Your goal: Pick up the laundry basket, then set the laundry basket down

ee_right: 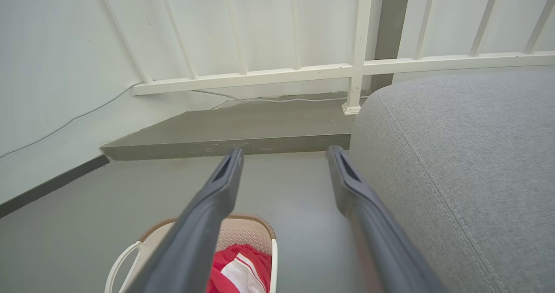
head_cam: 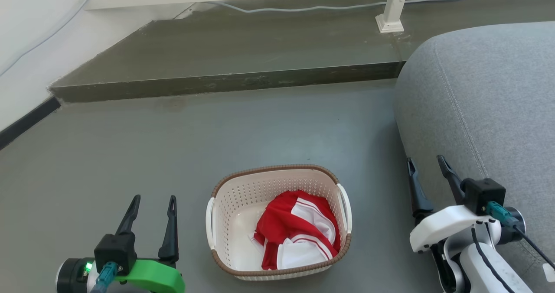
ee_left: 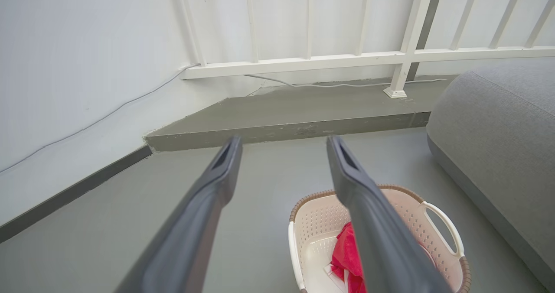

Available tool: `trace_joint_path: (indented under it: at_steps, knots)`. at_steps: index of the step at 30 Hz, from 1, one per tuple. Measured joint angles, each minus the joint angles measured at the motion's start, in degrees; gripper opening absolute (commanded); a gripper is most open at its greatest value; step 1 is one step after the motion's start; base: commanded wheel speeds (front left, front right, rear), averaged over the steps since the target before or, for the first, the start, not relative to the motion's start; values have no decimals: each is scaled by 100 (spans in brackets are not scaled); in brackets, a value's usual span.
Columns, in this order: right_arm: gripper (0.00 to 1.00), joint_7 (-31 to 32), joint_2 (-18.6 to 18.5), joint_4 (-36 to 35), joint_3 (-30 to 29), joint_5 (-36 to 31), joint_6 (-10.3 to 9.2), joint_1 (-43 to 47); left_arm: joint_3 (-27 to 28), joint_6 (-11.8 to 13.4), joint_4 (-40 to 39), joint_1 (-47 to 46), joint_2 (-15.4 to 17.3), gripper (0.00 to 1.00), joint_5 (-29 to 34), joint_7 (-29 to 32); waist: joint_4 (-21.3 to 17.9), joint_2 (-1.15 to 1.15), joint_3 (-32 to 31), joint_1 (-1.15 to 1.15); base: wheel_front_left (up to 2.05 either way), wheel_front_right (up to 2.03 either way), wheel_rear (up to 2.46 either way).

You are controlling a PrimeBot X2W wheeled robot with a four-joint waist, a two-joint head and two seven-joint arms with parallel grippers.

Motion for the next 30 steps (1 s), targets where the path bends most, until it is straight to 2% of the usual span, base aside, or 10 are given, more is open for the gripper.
trace_joint_path:
  at_steps: [30]
  knots:
    - [100, 19, -2, -431, -73, -96, -44, 303, 242, 0, -576, 466, -252, 100, 455, 133, 16, 0, -98, 0, 0, 0, 0]
